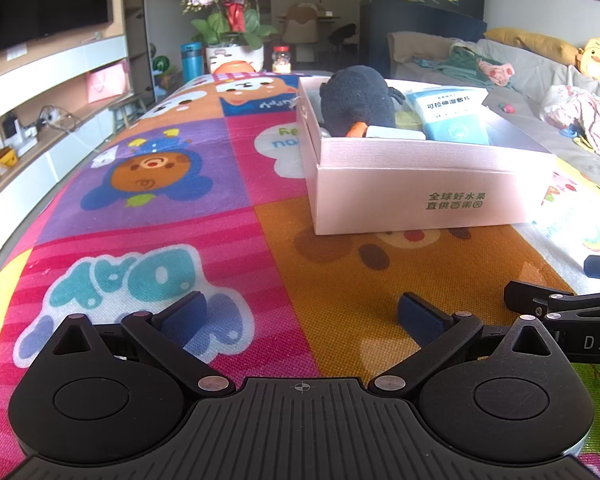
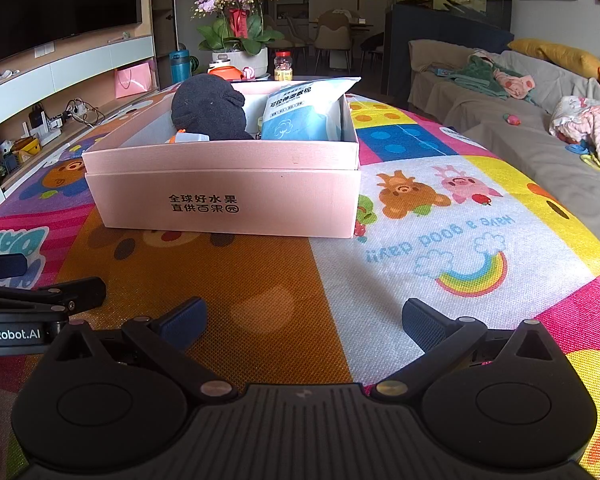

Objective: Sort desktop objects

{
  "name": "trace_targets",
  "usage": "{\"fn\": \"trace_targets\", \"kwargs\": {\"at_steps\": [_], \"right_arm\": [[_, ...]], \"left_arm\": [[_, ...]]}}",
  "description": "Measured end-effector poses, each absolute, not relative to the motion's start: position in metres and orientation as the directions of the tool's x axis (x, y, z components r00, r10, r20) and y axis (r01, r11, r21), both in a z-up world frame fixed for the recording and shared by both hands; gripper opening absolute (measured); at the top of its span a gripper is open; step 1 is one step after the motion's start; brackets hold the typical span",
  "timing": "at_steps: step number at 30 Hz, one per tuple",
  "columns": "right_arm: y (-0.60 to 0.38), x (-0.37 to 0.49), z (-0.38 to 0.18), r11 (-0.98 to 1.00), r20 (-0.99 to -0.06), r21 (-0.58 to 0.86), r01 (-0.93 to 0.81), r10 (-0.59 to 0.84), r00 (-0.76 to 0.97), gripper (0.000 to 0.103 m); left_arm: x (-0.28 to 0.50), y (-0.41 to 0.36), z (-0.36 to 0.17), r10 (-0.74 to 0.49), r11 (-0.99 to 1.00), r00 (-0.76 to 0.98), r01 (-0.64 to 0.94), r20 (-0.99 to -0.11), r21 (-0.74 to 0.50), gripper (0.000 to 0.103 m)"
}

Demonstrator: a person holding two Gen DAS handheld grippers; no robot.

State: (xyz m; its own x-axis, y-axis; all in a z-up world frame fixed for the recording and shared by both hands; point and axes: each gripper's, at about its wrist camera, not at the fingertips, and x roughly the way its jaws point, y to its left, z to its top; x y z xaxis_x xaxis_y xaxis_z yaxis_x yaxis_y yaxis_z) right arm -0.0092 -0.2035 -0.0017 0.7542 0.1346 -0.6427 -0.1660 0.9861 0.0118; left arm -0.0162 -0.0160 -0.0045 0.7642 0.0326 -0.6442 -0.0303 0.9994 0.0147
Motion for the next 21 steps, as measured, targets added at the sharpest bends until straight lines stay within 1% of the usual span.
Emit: {"fn": "trace_targets", "kwargs": {"at_steps": [11,15,21], "right_arm": [[-0.2027,-0.01,-0.002,0.986,-0.642,0.011,-0.166,0.134,0.755,0.103],[-0.2017,-0.01,-0.0019,0.986,-0.642,0.011,-0.166,0.134,0.755,0.103],[-0.203,-0.0098,-0.002,0.986,-0.642,0.013,-0.166,0.135,0.755,0.103]], "left_arm": [[-0.0168,-0.0156,-0.0052,0.027,1.0,0.763,-0.029,-0.645,0.008,0.103],[-0.0157,-0.0184,-0.0009,0.014,1.0,0.736,-0.017,-0.677,0.003,0.103],[-0.0167,-0.0153,0.0005,0.01,1.0,0.733,-0.011,-0.68,0.003,0.103]]}}
